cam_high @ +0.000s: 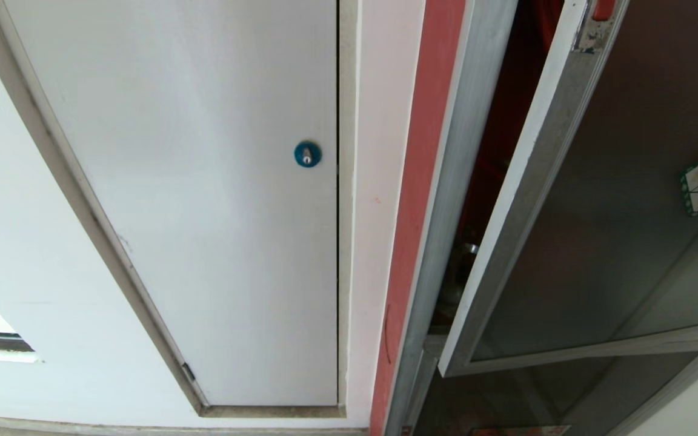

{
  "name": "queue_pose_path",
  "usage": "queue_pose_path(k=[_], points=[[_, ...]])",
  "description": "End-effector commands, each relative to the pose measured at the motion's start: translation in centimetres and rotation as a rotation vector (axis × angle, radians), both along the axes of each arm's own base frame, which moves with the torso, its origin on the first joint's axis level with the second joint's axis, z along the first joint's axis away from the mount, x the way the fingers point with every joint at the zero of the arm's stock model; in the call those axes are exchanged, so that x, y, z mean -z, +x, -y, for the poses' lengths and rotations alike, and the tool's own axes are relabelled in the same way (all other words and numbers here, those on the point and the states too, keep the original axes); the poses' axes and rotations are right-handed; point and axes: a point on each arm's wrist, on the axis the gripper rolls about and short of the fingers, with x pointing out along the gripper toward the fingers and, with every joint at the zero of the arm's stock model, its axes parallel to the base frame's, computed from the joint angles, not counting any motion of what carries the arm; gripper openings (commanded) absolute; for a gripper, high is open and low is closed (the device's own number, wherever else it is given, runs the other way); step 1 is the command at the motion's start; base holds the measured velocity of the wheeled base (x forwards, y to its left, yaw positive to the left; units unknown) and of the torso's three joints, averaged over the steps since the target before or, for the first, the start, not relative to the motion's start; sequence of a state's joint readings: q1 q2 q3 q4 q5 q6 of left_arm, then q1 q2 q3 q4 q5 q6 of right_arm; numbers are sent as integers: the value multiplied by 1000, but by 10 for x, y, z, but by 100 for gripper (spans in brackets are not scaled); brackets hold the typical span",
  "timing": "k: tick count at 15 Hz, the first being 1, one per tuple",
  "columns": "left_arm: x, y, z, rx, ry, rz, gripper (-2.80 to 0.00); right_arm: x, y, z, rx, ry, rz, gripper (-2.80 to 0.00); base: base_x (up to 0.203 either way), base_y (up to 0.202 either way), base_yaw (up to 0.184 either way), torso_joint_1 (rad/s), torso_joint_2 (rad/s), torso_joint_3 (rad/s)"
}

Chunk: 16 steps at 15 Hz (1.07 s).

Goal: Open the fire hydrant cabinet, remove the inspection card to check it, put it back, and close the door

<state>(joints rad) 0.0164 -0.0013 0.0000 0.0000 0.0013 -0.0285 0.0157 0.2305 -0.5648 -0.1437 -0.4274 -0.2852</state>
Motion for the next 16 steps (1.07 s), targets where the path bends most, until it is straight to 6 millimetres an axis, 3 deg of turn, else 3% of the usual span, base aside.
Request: queue_pose_path(k=[1, 5, 8, 13, 16], points=[[0, 0, 0, -1, -1, -1, 0, 30, -4, -2, -80, -18, -9, -280, 0, 0, 0, 0, 0, 0], [0, 0, 0, -1, -1, -1, 0, 95, 23, -8, -374, 11, -160, -280, 0, 0, 0, 0, 0, 0], [0, 0, 0, -1, -1, -1, 0, 127, 29, -10, -464, 48, -210, -280, 0, 0, 0, 0, 0, 0], [0, 0, 0, -1, -1, -1, 0, 153, 38, -10, -478, 89, -286, -280, 0, 0, 0, 0, 0, 0], [0, 0, 0, -1, -1, -1, 0, 156, 39, -10, -479, 103, -306, -280, 0, 0, 0, 0, 0, 0]])
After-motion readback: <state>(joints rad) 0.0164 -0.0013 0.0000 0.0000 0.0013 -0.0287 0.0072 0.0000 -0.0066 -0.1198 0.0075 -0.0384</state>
